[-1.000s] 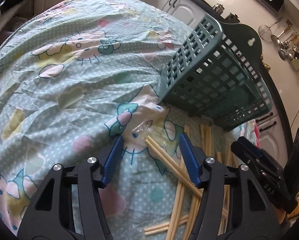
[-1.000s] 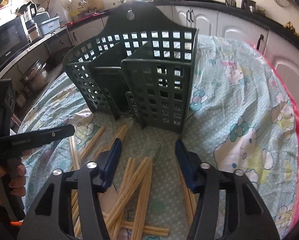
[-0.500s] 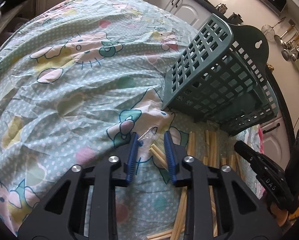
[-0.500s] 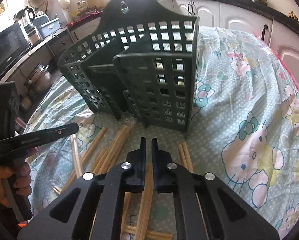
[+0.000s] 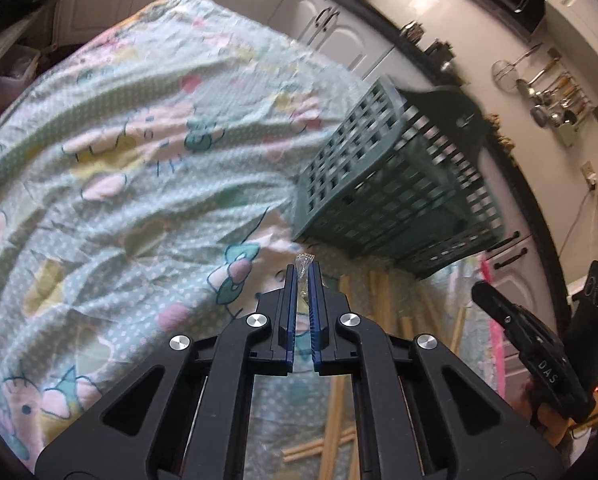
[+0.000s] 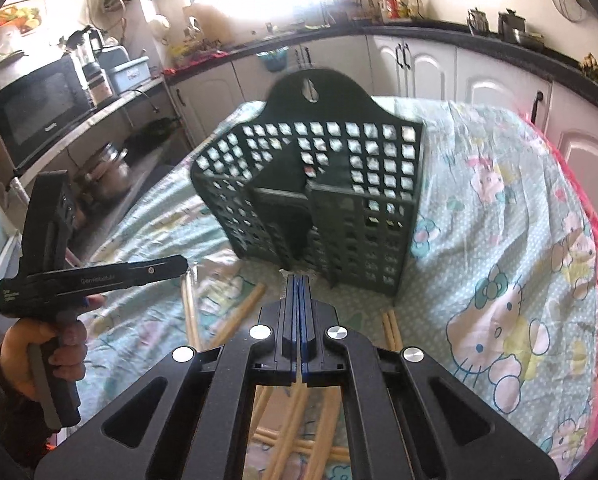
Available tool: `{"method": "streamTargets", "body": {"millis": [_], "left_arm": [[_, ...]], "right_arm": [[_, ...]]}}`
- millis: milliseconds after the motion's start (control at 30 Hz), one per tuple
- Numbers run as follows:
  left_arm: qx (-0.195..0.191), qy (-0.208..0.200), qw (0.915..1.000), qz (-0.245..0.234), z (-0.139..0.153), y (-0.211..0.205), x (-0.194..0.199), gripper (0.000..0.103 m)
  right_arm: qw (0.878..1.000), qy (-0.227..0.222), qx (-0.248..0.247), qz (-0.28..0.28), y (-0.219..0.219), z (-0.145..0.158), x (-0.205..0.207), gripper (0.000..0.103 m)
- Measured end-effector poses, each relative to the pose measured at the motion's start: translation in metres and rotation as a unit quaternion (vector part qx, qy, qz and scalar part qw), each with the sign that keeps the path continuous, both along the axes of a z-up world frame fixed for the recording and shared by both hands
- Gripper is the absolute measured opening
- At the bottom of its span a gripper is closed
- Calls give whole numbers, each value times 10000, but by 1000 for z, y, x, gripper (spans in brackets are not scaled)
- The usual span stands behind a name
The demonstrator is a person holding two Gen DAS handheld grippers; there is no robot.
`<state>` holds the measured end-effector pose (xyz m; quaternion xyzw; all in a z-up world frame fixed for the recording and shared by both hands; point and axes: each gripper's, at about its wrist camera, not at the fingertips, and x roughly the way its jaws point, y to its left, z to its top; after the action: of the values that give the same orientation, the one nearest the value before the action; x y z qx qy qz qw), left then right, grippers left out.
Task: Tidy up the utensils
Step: 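Lift the held chopstick with the left tool over the caddy while the right tool carries its own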
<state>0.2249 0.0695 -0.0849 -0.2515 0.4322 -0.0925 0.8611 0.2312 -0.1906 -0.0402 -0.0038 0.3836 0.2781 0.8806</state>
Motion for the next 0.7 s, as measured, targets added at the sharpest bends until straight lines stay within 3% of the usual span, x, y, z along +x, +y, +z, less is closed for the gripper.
{"method": "streamTargets", "body": {"millis": [233, 700], "left_arm": [[-173, -551, 9978, -312, 49, -2, -15, 3], [-228, -1687, 9798, -1049, 150, -40, -40, 1]], "right_arm": [[9989, -343, 202, 259, 8, 36, -20, 1], [9885, -1290, 563, 561, 11, 121, -57, 1]]}}
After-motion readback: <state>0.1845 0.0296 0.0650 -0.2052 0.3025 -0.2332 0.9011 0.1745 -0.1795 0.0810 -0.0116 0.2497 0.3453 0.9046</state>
